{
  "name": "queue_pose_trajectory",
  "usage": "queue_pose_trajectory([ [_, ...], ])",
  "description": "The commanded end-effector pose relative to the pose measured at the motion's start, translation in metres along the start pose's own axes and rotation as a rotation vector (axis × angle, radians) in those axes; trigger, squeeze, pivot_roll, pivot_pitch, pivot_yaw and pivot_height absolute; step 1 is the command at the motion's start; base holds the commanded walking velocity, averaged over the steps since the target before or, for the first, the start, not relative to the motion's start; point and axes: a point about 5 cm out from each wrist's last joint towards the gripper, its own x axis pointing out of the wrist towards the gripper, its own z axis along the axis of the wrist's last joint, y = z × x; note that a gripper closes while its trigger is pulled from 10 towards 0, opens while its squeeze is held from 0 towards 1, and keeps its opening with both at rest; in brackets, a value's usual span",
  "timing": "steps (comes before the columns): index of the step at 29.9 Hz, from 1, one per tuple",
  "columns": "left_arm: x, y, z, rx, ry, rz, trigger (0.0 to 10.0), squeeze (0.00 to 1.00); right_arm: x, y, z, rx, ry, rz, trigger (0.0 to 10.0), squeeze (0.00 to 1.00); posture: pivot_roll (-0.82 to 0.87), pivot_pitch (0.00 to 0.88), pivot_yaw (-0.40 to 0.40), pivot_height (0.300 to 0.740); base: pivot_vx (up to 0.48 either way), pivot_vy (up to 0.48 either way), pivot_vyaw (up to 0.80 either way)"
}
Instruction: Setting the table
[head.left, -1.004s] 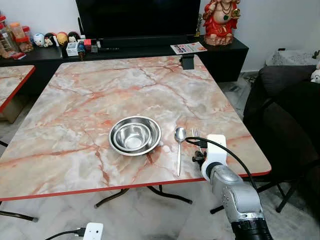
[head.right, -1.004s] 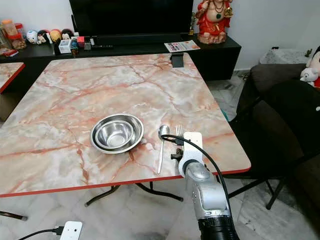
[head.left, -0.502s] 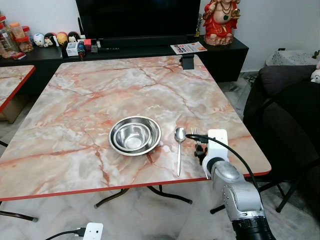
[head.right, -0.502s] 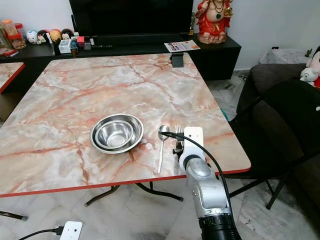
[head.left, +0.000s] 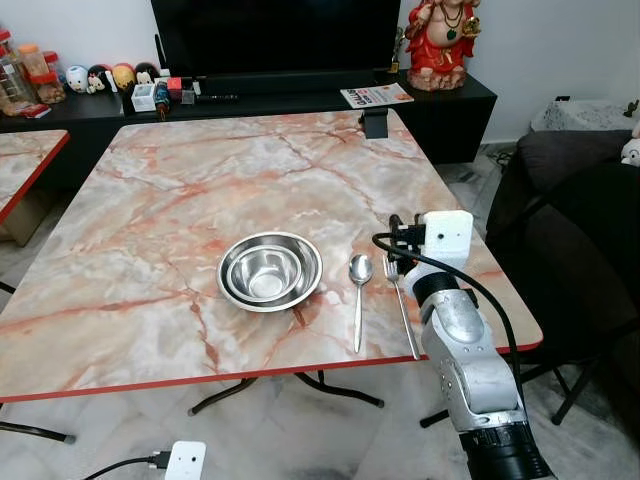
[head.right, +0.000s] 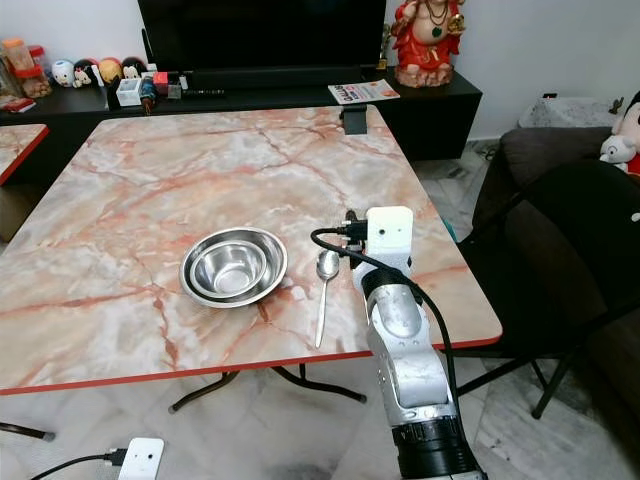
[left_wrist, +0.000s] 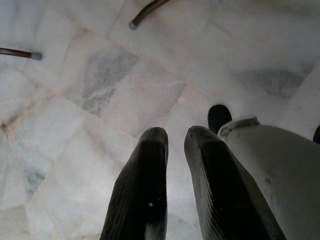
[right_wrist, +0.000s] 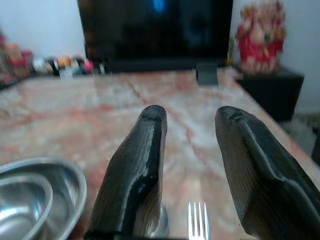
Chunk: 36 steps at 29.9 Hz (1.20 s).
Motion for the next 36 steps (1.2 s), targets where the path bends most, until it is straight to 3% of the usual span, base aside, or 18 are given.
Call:
queue_pose_trajectory([
  [1,0.0,0.003,0.002,-0.009,-0.01,0.014,10.0,0.0,0.0,0.003,0.01,-0.011,-0.065,0.024,10.0,0.0,-0.05,0.0,0.011,0.732,0.0,0.0,0.0],
  [10,0.0,0.001,0.003,-0.014,-0.02,0.008,10.0,0.0,-0.003,-0.002,-0.009,0.028,-0.022,0.004,10.0,0.0,-0.05,0.0,0.013,0.732,0.0,0.0,0.0],
  [18,0.0,0.0,0.003,-0.022,-0.03,0.005,10.0,0.0,-0.002,-0.009,-0.007,0.034,-0.065,-0.053,10.0,0.0,-0.05,0.0,0.01,0.732,0.0,0.0,0.0],
  [36,0.0,0.0,0.003,-0.023,-0.032,0.004,10.0,0.0,-0.001,-0.008,-0.007,0.026,-0.063,-0.035,10.0,0.0,-0.05,0.0,0.012,0.732,0.0,0.0,0.0],
])
